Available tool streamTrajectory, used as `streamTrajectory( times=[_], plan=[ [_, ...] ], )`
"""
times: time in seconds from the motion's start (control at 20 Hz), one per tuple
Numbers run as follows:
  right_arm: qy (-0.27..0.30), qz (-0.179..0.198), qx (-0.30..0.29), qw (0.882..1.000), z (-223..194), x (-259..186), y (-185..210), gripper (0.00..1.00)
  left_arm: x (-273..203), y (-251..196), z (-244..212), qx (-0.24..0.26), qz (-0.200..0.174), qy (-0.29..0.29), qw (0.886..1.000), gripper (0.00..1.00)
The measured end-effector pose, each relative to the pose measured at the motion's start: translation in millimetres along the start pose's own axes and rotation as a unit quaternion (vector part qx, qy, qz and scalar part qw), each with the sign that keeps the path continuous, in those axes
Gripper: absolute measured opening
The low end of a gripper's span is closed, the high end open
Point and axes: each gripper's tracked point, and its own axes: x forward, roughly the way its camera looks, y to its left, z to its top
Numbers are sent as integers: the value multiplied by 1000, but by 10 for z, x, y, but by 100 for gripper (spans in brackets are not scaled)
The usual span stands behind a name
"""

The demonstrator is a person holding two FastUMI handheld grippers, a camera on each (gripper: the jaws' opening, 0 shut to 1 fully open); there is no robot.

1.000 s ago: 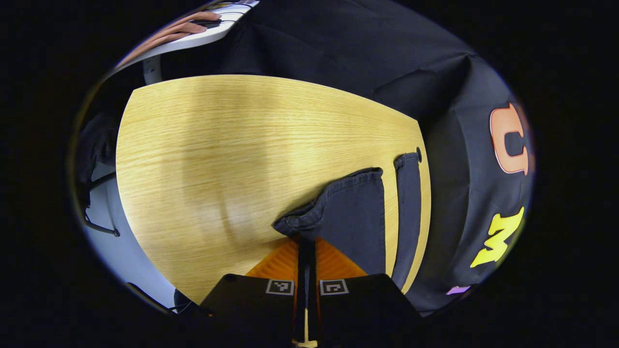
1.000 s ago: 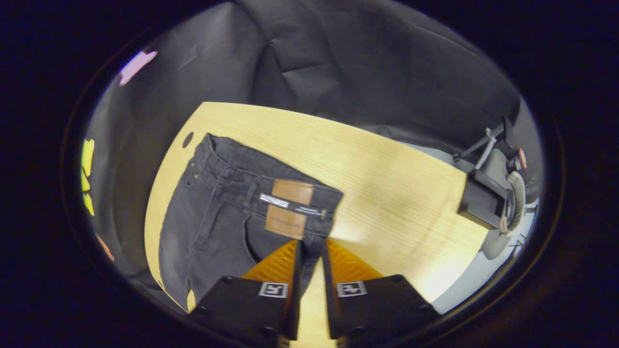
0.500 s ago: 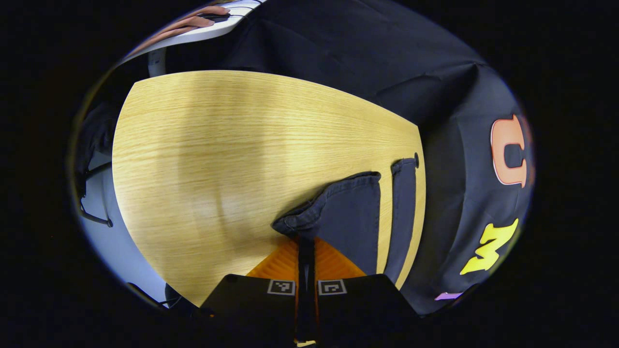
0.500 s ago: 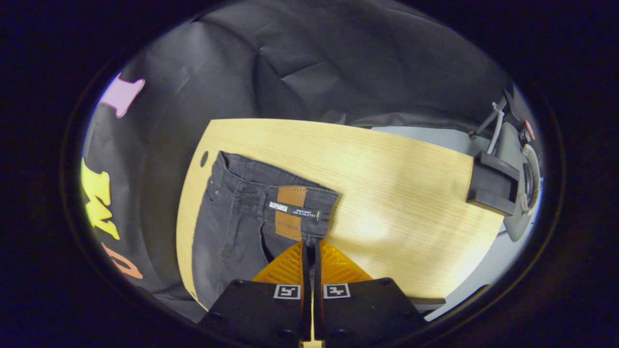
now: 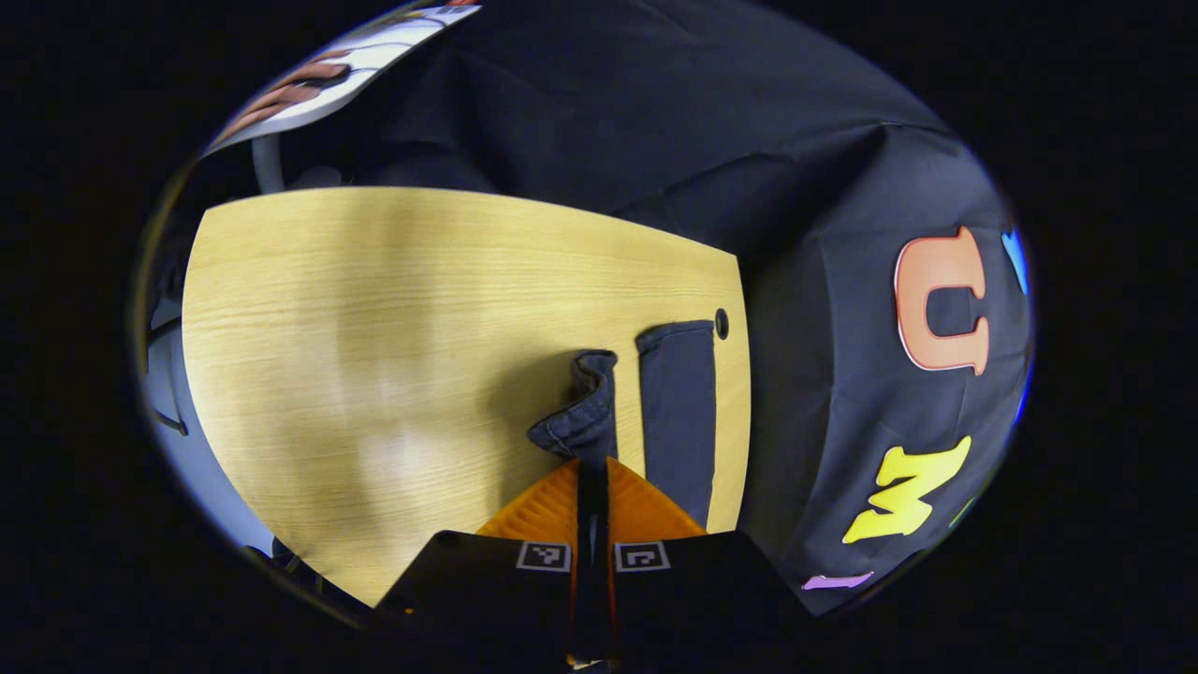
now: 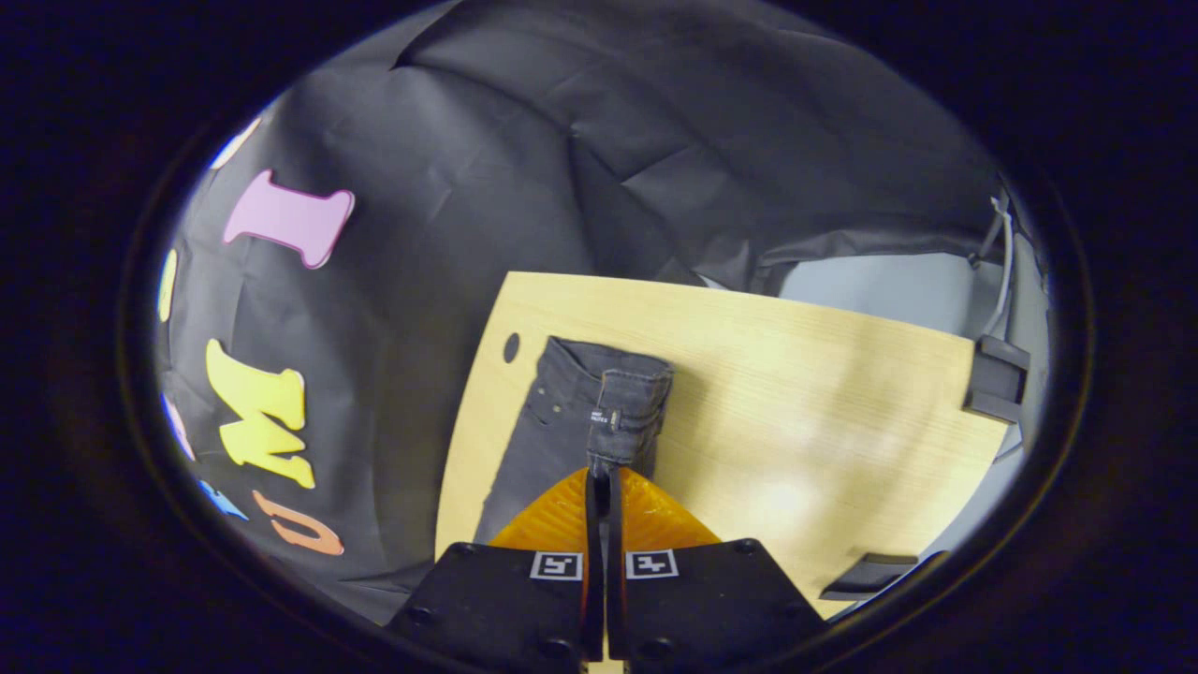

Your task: Grasp the waist and the cuffs of the jeans and fold them to make the two legs overlap; first hold the waist and fold one-third of the jeans toward the cuffs, then hold the cuffs and fold the remaining one-third in the same direction to finish folding.

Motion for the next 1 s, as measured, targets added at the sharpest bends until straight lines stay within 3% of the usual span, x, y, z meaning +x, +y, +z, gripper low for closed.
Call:
streamTrajectory(
  times=[0.15,0.4,0.75,1.0],
  plan=[
    [-2,34,0,999,104,101,385,2,178,-433,76,-15,-16,-15,1000,3],
    [-13,79,19,997,294,511,848,2,616,-794,241,-53,-6,-35,998,3],
    [-36,100,20,994,472,1134,1102,2,1314,-1384,338,-70,-34,-34,996,3],
    [-42,96,14,994,519,1596,1143,2,1855,-1419,304,-65,-30,-28,997,4]
  ],
)
